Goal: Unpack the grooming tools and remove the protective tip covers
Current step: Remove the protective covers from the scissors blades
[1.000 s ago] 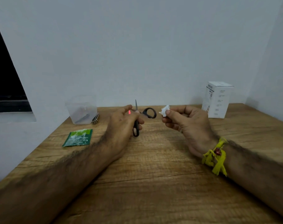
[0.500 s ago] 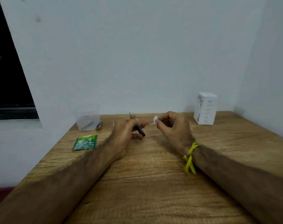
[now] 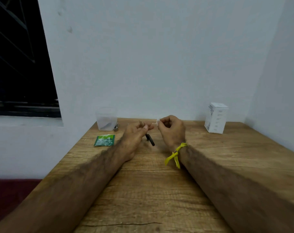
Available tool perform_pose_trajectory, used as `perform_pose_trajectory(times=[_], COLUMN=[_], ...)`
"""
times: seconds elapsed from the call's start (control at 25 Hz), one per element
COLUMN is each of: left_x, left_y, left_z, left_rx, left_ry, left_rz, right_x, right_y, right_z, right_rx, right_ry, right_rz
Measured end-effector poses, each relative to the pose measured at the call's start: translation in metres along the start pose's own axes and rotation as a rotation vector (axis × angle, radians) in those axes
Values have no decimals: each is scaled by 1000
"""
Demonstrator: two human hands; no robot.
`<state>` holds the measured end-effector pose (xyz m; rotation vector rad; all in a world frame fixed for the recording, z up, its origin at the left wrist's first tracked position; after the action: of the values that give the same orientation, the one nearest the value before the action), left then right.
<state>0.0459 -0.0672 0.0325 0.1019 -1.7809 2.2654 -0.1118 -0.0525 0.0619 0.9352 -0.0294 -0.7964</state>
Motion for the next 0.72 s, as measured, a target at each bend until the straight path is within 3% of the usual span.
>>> perform_pose_trajectory(times=[0.12,0.48,0.6,0.72], left_x=[-7,-30,-30,-21], left_y=[4,-2,-9,-17], left_z=[5,26,23,18], left_rx=[20,60,70,77], left_ry=[-11,-185,-193,-82], left_rz=[-64,-120,-167,-138], right_x=[7,20,21,16], right_y=[-5,-4,0,0], right_z=[2,-4,-9,-6], right_rx=[61,297,271,233], right_ry=[24,337,355,320], right_rz=[79,453,374,279])
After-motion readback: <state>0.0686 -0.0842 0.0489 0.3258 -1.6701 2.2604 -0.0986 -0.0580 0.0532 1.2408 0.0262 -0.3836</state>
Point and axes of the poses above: each hand's wrist, its own z-axis towards the middle knuckle, its own x-axis out of the palm, y = z × x, the point moved 6 cm from there along z, towards the middle knuckle, and after that the axes turned 11 degrees about -z, right-handed, at the moved point
